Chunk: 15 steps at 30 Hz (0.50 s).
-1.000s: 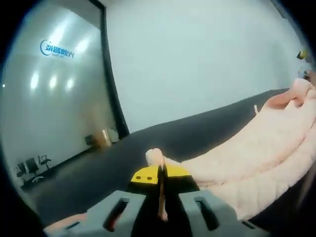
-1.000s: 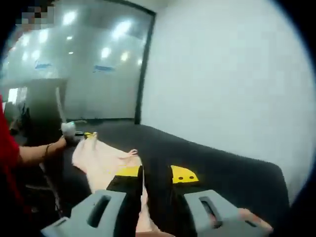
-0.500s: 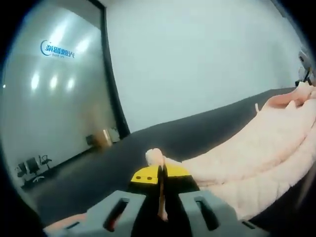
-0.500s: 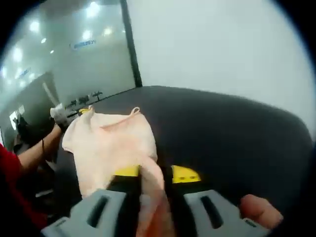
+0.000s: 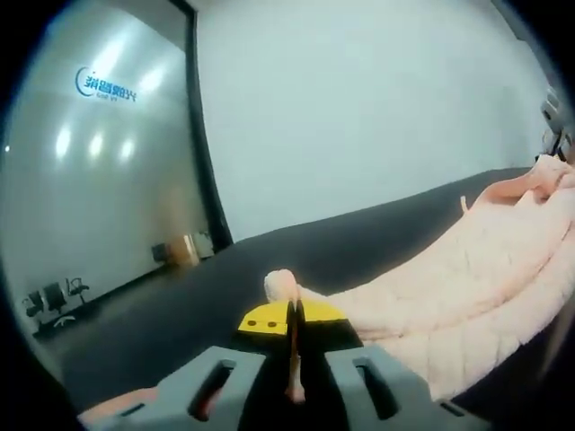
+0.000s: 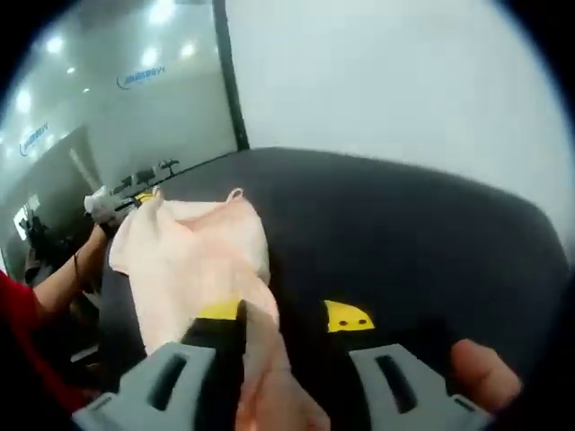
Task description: Fold the towel on the table until its edges align and the towel forms a compact rectangular stack.
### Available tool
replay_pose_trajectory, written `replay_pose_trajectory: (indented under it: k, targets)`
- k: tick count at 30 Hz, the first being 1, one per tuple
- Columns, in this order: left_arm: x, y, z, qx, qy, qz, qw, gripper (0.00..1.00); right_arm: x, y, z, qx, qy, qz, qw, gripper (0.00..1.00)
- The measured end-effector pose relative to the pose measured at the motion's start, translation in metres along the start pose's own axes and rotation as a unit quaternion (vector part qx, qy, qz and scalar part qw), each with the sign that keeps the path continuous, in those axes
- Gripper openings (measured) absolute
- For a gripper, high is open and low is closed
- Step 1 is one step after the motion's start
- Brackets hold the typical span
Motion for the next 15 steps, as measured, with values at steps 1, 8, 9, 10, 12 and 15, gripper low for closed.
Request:
replay_pose_trajectory:
  k: [1,8,9,10,12,15]
  targets:
    - [0.0,0.0,-0.001,0.0,0.0,-0.001,1.0,0.0,0.003,-0.003,0.002,-0.015,0.006,0.015,0.9998,0.1]
    - [-0.002,0.0,-0.001,0.0,0.002,-0.002,1.0,0.01,0.012,-0.023,0.044,-0.077,0.008,0.075,0.9942,0.0]
    - [-0.002,0.0,-0.002,0.0,0.002,-0.001,1.0,0.0,0.01,-0.028,0.055,-0.098,0.012,0.065,0.993,0.0]
    - [-0.002,-0.001,-0.001,-0.001,0.003,-0.001,1.0,0.0,0.01,-0.033,0.067,-0.117,0.007,0.057,0.9915,0.0]
    - [-0.003,-0.003,-0.001,-0.005,0.012,-0.003,0.9999,0.01,0.008,-0.04,0.09,-0.156,0.018,0.049,0.9864,0.0]
    - [-0.008,-0.009,0.0,0.017,0.053,0.021,0.9982,0.0,0.005,-0.048,0.127,-0.203,0.085,0.075,0.9726,0.0]
Point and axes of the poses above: the point that each gripper's makers call its tool centre point, and the gripper's own axes: z roughly backward along the fingers, x roughly to its left, y roughly out of its underside, the point moved 7 cm from there along z, roughly backward along the fingers, and after that the axes turned 14 degrees about x, right-handed, at the moved point
